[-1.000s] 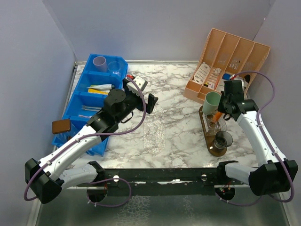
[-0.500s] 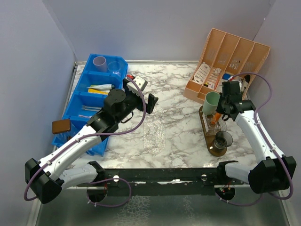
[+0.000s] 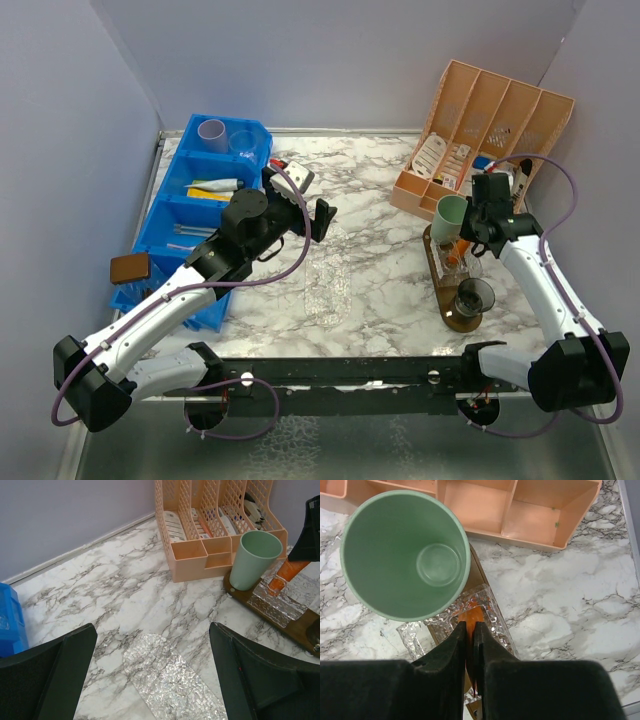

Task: Prepare toiletry sets of a toothbrush and toothpaste on the tray
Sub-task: Place the toothpaste in the toothpaste holder.

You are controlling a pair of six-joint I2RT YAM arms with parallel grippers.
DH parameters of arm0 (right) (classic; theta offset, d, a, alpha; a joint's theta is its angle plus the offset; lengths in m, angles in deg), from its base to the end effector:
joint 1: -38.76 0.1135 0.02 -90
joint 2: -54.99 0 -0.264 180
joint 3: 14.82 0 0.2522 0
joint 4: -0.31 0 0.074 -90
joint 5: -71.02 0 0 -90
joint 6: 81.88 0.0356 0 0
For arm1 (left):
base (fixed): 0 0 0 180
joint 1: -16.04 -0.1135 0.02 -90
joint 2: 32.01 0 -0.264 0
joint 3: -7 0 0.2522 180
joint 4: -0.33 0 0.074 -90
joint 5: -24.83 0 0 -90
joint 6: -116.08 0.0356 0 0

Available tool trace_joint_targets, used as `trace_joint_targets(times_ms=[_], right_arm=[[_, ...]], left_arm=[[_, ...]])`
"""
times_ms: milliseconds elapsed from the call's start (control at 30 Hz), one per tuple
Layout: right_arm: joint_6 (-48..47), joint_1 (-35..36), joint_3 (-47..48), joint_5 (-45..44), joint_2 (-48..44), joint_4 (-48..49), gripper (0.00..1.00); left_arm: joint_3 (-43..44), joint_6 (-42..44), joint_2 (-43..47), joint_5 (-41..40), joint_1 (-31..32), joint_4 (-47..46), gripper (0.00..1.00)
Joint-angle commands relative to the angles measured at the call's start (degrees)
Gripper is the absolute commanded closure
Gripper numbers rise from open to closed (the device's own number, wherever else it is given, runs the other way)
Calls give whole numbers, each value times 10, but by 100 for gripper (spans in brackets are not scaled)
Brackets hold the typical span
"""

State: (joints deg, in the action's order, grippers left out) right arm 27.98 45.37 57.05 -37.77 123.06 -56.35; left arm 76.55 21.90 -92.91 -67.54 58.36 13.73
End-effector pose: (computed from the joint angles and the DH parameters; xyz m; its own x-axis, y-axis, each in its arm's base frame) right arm 0.2378 0.0160 0.2893 -0.7162 0.2408 -0.6551 0.3482 0.9367 -0.0364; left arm 0.1859 -0.1673 0.3730 -0.1079 -0.0003 -0.9942 0.6361 0.7685 -0.0692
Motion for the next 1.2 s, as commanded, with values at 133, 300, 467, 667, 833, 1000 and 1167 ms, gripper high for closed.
trace_joint_targets(times_ms=[133,300,467,667,833,1000,1167], right_arm=[[-1,-5,0,-8,-29,17,84],[-1,-5,9,-4,-39,10,60],[-6,-5,17,15,-64,5,43],[-45,-2,22,141,-109,24,38],[-106,11,2,304,-144,49,38],[-131,28,-28,389,-186,86,38],[-126,46,-62,399,-228,111,38]], left_arm=[[18,-5,-1,15,-1,-3,1],[17,-5,-3,13,-1,-3,1],[18,-3,-8,11,-1,-1,1],[14,2,-6,-4,-1,-3,1],[9,11,-11,-30,-2,-3,1],[-4,24,-18,-70,-17,-10,1],[-3,21,-57,-95,-74,-5,1]])
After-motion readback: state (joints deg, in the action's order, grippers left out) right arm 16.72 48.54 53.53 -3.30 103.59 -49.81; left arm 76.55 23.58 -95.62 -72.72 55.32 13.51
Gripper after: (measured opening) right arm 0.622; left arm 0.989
